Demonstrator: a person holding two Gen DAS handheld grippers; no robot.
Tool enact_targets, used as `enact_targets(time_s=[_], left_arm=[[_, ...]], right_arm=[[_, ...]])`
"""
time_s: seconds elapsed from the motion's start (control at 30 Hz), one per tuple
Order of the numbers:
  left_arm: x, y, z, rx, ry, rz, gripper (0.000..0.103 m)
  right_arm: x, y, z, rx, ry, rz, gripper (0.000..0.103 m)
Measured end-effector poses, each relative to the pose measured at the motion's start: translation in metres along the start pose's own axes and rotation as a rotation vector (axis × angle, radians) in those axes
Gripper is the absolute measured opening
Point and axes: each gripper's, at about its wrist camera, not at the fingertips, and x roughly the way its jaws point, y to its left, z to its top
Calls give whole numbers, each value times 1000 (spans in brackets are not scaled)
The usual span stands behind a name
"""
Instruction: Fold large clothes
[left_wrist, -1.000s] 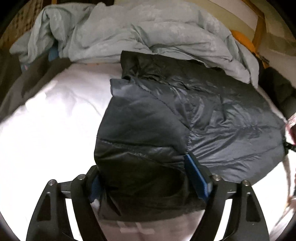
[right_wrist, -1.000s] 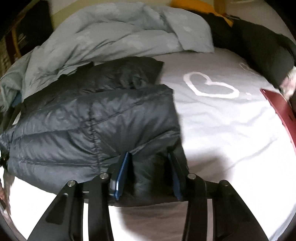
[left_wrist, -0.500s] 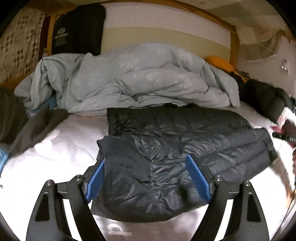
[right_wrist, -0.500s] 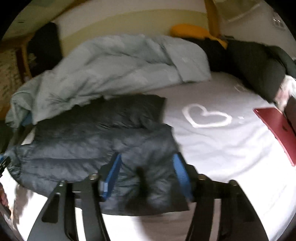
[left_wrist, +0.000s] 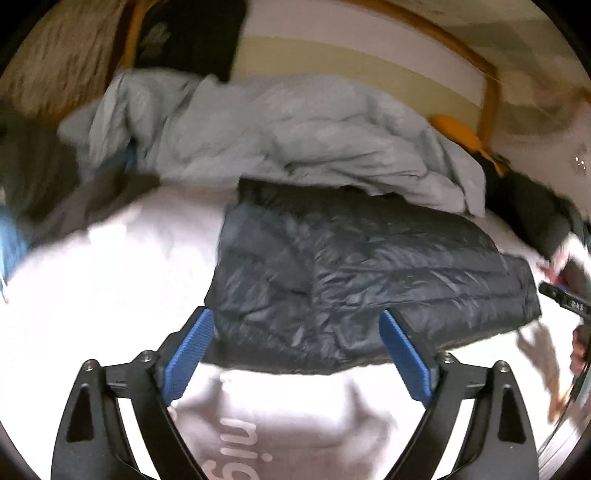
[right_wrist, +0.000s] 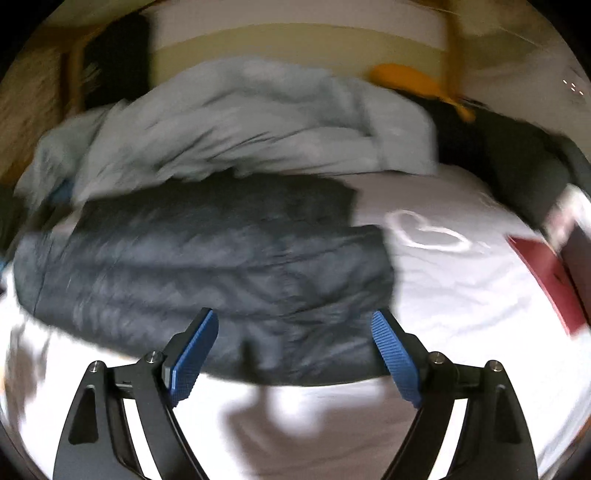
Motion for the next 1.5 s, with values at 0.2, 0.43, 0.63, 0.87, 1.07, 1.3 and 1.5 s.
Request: enact_targets(time_s=[0.2,0.43,0.63,0.87,1.07,1.3,1.5], left_arm=[[37,34,-1,-122,89,36,91],[77,38,-10,-195,191,-77,65],[47,19,-10,-150,125,-142,12],[-30,-2,-17,1,73,-55,24],[-43,-8,-30,104,24,137,56],[-96,-32,-1,203,-246,66,78],[-57,-68,25,287,-131,8,81]], right_arm=[[35,-75,-2,330,183,53,89],[67,-83,-16,424,295,176,88],[45,-63,-15,351,200,187,7],[-48,-52,-43,279,50,181,6],[-62,-26,-51,104,22,-25,20],[-110,28,-21,-120,-276,-70,78],[-90,53,20,-94,-195,156,91]])
